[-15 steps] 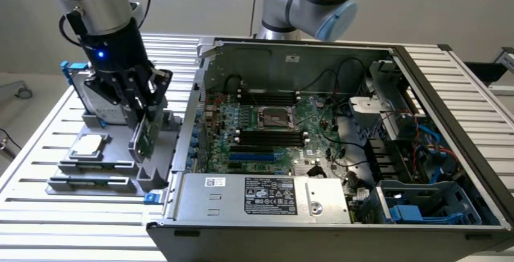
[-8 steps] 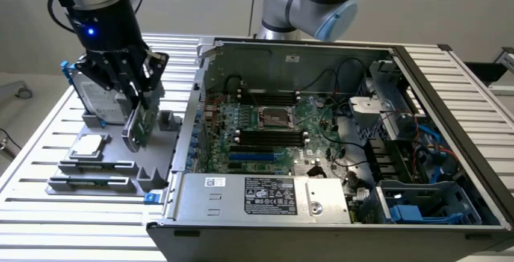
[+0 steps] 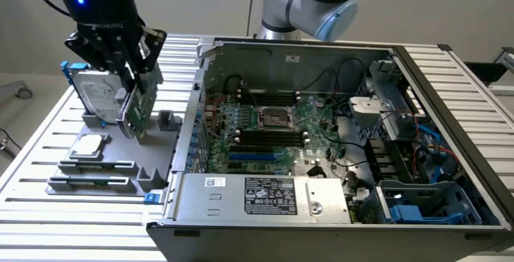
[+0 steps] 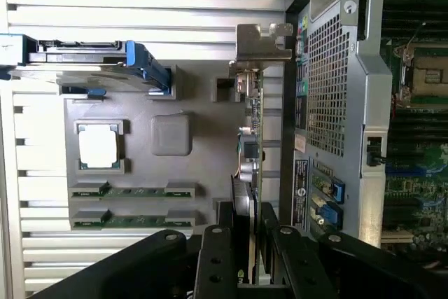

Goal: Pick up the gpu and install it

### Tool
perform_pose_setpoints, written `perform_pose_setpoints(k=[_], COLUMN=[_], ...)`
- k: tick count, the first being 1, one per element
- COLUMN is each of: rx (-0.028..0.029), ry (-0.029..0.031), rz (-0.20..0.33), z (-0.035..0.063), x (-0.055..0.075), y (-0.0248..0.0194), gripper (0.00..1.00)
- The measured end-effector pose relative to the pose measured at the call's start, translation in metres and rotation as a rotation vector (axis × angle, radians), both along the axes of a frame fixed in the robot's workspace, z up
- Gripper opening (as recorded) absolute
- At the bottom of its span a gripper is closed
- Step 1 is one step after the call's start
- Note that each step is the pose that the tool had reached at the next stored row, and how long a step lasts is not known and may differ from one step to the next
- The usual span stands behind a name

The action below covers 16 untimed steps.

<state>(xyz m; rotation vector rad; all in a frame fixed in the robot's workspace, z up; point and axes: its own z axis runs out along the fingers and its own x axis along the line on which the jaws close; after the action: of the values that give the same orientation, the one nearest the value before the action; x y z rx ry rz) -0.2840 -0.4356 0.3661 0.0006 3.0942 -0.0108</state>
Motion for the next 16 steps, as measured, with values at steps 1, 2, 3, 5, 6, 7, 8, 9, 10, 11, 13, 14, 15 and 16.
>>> perform_pose_setpoints(k=[1, 2, 3, 5, 6, 7, 8, 9, 10, 11, 13, 14, 15, 16], rx=[-0.0001, 0.0, -0.0001, 0.0, -0.0001, 0.0, 0.0001, 0.0, 0.0, 0.0001, 0.0005, 0.001, 0.0012, 0.0012], ry=[0.0006, 0.001, 0.0018, 0.0035, 0.0044, 0.0053, 0.006, 0.0072, 0.0083, 0.0095, 0.0115, 0.012, 0.0123, 0.0128], rz=[0.0, 0.0, 0.0, 0.0, 0.0, 0.0, 0.0, 0.0, 0.0, 0.0, 0.0, 0.0, 0.0, 0.0], z=[0.0045, 0.009, 0.0135, 0.0228, 0.0273, 0.0318, 0.0362, 0.041, 0.0455, 0.05, 0.0575, 0.06, 0.0613, 0.0619], x=[0.002, 0.005, 0.008, 0.015, 0.018, 0.022, 0.025, 0.028, 0.032, 0.036, 0.045, 0.049, 0.054, 0.059], y=[-0.0002, -0.0004, -0.0007, -0.0011, -0.0014, -0.0016, -0.0019, -0.0022, -0.0025, -0.003, -0.0046, -0.0056, -0.0068, -0.0081], gripper=[0.26, 0.26, 0.26, 0.26, 0.26, 0.26, 0.26, 0.26, 0.26, 0.26, 0.26, 0.26, 0.26, 0.26])
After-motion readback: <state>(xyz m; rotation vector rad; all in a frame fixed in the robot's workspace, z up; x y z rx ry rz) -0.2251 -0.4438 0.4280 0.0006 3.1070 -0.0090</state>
